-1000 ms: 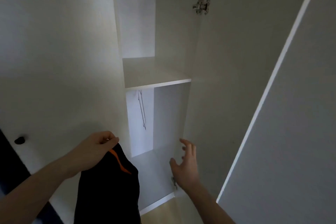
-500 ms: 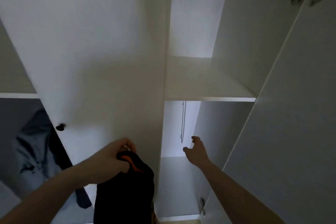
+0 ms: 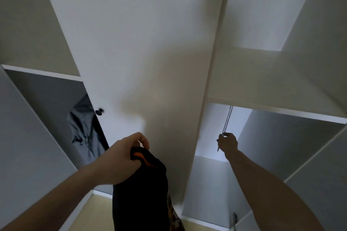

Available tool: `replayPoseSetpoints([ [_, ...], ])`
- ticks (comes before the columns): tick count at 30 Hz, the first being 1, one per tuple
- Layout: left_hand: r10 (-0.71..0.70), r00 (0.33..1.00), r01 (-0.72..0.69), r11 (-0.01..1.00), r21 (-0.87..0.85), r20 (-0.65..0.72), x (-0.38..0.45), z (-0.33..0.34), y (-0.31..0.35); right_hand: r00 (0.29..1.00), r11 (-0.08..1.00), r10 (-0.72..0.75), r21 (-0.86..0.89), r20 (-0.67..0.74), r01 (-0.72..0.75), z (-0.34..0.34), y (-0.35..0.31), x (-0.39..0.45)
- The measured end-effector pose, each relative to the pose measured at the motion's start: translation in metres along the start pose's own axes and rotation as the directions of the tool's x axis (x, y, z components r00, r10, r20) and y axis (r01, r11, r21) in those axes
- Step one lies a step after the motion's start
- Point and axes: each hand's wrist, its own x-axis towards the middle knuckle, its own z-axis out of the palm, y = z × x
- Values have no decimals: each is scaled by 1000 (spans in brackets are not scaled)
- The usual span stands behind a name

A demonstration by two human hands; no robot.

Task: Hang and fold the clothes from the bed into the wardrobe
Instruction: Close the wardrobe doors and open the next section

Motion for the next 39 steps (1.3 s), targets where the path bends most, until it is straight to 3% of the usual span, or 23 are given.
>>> replayPoseSetpoints([
  [6,36,999,-35,997,69,-9,-3,10,-1,952,971,-227,26,-206,237,-6,-10,-15],
  [11,86,996,-87,993,85,15,-1,16,-3,914,942,-333,-29,-231,336,-26,-5,-41],
  [16,168,986,-164,958,235,5,-6,16,-19,929,942,-302,85,-212,326,-34,30,-91],
  [21,306,951,-282,821,497,34,-24,17,-44,944,912,-241,280,-226,300,-31,86,-190],
  [25,450,891,-412,739,533,65,-42,21,-65,970,853,-144,473,-197,222,-26,125,-287],
  [28,559,826,-516,693,503,76,-55,23,-82,971,835,-36,526,-237,159,-23,145,-357],
  [34,699,714,-639,622,453,48,-82,29,-131,953,917,69,394,-296,56,-19,163,-474],
  [39,808,563,-786,458,415,174,-105,27,-149,927,974,17,217,-374,70,-32,186,-551],
])
